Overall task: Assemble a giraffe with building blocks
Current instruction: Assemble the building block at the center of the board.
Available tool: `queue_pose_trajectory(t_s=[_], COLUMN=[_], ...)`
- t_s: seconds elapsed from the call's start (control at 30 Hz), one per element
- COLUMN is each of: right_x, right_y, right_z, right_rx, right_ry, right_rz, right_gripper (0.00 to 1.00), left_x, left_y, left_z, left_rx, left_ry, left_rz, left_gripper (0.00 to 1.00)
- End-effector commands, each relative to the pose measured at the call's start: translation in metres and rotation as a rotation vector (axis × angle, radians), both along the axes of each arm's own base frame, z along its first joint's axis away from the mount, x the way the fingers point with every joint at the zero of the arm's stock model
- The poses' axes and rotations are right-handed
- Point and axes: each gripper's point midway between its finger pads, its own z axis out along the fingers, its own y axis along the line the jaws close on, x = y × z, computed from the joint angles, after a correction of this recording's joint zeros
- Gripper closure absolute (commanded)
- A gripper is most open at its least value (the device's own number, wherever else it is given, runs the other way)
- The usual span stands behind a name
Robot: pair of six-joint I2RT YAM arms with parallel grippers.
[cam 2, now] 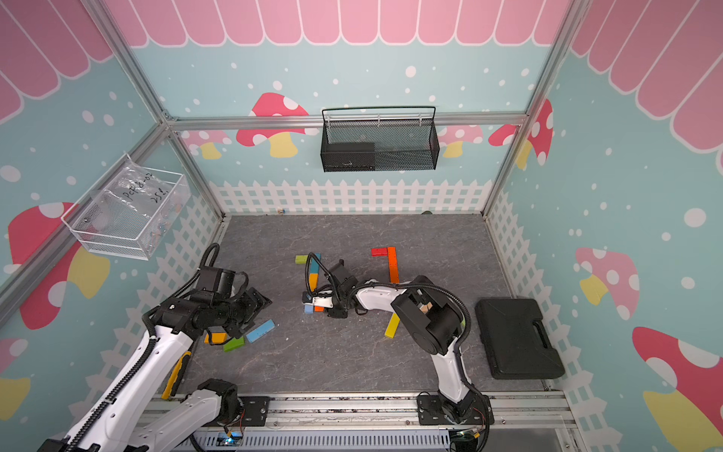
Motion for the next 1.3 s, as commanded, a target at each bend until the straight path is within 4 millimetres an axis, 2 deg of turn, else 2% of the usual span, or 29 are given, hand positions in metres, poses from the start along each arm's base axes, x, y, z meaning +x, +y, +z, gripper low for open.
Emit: queue_pose_trajectory(t_s=[0.0,0.2,0.37,0.53,0.63,0.77,0.87,1.27], right_x=[-0.0148,-0.0149,-0.0131,-0.0139,-0.0123,-0.0136,-0.0151,-0.0152], right_y=[-0.0132,-0.0123,-0.0138,-0.0164,-0.0163,-0.0129,-0.0123,-0.0118], right_z=[-0.0320,-0.0350,-0.0311,-0.0289,-0.0300,-0.0295,-0.0298,-0.0278], right_rx=[-0.091,-0.103,-0.116,-0.122,-0.124,-0.116,-0.117,-0.115], right_ry=[0.076,0.086,0.084,0.078,0.077,0.088,0.099,0.103], right_rz=[0.035,0.042,0.033,0.029,0.028,0.035,0.038,0.025], right_gripper=[0.75,0.73,0.62,0.56,0.56,0.64,0.66,0.66], left_x=[-0.0025,-0.0016,-0.0015,-0.0005,-0.0005,-0.0002,-0.0004,-0.0022], left_y=[0.0034,0.0046,0.0051,0.0059,0.0059,0.0063,0.0068,0.0089], left_z=[0.0013,0.0015,0.0015,0.0023,0.0018,0.0029,0.0025,0.0020], left_rx=[0.004,0.002,0.002,0.004,0.004,0.004,0.005,0.008], left_ry=[-0.005,-0.003,0.001,-0.002,0.001,-0.004,-0.003,-0.002], left_rz=[0.002,0.002,0.003,0.004,0.003,0.003,0.004,0.008], left_gripper=[0.21,0.21,0.21,0.21,0.21,0.21,0.21,0.21])
